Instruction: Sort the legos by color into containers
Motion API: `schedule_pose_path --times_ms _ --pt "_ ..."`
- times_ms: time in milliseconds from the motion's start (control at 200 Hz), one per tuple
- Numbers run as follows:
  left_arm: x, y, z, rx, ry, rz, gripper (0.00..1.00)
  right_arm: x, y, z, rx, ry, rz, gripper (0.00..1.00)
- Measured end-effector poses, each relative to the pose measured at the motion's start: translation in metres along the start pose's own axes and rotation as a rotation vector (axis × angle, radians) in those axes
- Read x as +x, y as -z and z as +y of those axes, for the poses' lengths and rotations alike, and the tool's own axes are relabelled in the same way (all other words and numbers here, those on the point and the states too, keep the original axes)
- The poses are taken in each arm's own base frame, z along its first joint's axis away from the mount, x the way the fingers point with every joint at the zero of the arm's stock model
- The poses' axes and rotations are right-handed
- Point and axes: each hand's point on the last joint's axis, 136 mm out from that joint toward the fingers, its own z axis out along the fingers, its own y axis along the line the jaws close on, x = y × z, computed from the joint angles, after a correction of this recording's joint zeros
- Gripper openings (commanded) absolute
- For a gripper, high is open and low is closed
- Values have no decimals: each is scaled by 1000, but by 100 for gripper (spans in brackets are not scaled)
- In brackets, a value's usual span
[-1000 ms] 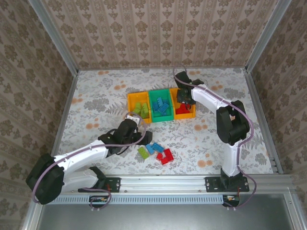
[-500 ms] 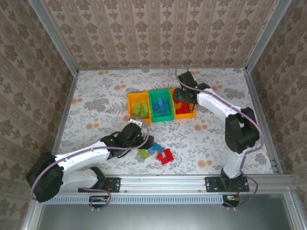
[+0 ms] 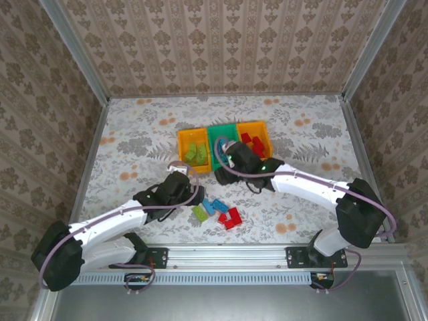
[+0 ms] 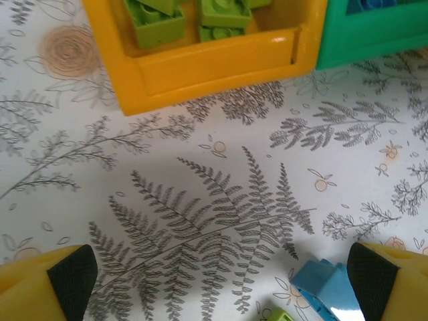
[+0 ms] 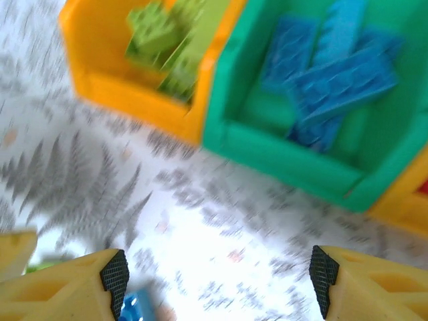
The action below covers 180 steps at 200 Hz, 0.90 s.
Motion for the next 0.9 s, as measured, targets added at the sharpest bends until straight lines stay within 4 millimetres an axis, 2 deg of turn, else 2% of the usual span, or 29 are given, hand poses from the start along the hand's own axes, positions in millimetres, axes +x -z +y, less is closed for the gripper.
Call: schedule_pose_path --times_ms 90,330,435,675,900 --pt "-3 4 13 -28 33 -15 100 19 -3 19 -33 42 29 72" --pt "7 5 48 -112 143 7 100 43 -13 79 -93 171 77 67" --pt "11 5 56 -131 170 22 100 53 -22 96 -101 208 109 66" --pt "19 4 65 -154 203 50 100 62 -40 110 -64 240 160 61" --pt "28 4 67 -147 222 69 100 68 -51 103 3 252 192 52"
